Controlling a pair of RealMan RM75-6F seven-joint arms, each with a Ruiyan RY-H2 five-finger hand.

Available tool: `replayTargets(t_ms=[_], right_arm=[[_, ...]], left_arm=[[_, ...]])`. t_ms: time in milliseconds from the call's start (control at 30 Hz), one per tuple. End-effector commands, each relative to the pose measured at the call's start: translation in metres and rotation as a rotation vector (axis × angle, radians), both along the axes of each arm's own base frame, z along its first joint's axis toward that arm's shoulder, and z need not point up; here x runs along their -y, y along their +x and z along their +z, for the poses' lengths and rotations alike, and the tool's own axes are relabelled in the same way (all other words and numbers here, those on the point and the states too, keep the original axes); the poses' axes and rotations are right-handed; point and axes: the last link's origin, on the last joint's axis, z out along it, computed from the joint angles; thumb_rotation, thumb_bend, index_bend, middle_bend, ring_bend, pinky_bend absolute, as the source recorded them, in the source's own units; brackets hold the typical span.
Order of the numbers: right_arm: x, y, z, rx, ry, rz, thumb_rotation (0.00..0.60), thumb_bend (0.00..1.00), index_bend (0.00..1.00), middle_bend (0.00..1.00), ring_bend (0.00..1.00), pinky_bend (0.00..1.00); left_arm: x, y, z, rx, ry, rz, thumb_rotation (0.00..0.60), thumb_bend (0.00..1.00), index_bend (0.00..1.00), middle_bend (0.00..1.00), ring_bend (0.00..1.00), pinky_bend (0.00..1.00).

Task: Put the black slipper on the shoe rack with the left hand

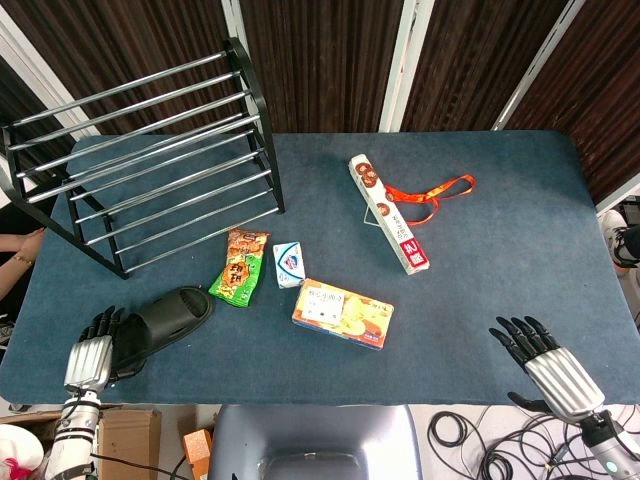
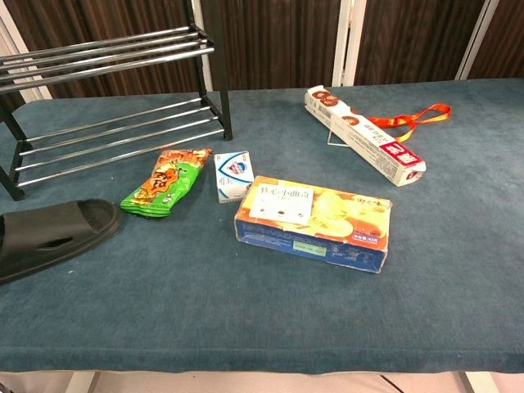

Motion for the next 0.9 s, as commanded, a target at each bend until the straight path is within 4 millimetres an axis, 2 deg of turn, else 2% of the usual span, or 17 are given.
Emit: replayTargets(t_ms=[33, 167, 300, 533, 633, 700, 800, 900], right_arm=[[0.000, -0.001, 0.000, -0.001, 0.001, -0.003, 0.600, 0.10, 0.00, 0.00, 0.00, 0.00], [0.000, -0.002, -0.001, -0.002, 0.013, -0.007, 0.600, 0.10, 0.00, 0.00, 0.00, 0.00], [-0.001, -0.002, 0.000, 0.016, 0.034, -0.017, 0.600, 0.10, 0.00, 0.00, 0.00, 0.00], [-0.004, -0.002, 0.006, 0.035, 0.029, -0.010, 0.600, 0.10, 0.00, 0.00, 0.00, 0.00], [-0.005, -0.002, 0.007, 0.033, 0.030, -0.009, 0.600, 0.10, 0.00, 0.00, 0.00, 0.00], [-0.006, -0.002, 0.006, 0.035, 0.033, -0.008, 0.600, 0.10, 0.00, 0.00, 0.00, 0.00], [-0.007, -0.002, 0.005, 0.035, 0.040, -0.005, 0.600, 0.10, 0.00, 0.00, 0.00, 0.00], [-0.007, -0.003, 0.004, 0.035, 0.043, -0.005, 0.600, 0.10, 0.00, 0.00, 0.00, 0.00]], left_arm=[[-0.003, -0.002, 0.001, 0.007, -0.009, 0.000, 0.418, 0.22, 0.00, 0.00, 0.00, 0.17], [-0.007, -0.005, 0.002, 0.018, -0.006, 0.008, 0.413, 0.23, 0.01, 0.03, 0.02, 0.18], [-0.008, -0.010, 0.004, 0.065, -0.024, 0.050, 0.412, 0.24, 0.07, 0.08, 0.06, 0.19], [-0.006, -0.020, 0.010, 0.103, -0.091, 0.128, 0.418, 0.25, 0.23, 0.34, 0.30, 0.31], [-0.005, -0.014, 0.012, 0.118, -0.100, 0.116, 0.476, 0.27, 0.31, 0.49, 0.45, 0.47], [-0.003, -0.006, 0.015, 0.127, -0.087, 0.085, 0.535, 0.28, 0.39, 0.61, 0.56, 0.66], [-0.003, 0.010, 0.019, 0.159, -0.044, 0.036, 0.586, 0.28, 0.44, 0.69, 0.64, 0.79], [-0.001, 0.024, 0.021, 0.180, -0.030, -0.009, 0.600, 0.29, 0.46, 0.71, 0.66, 0.83]])
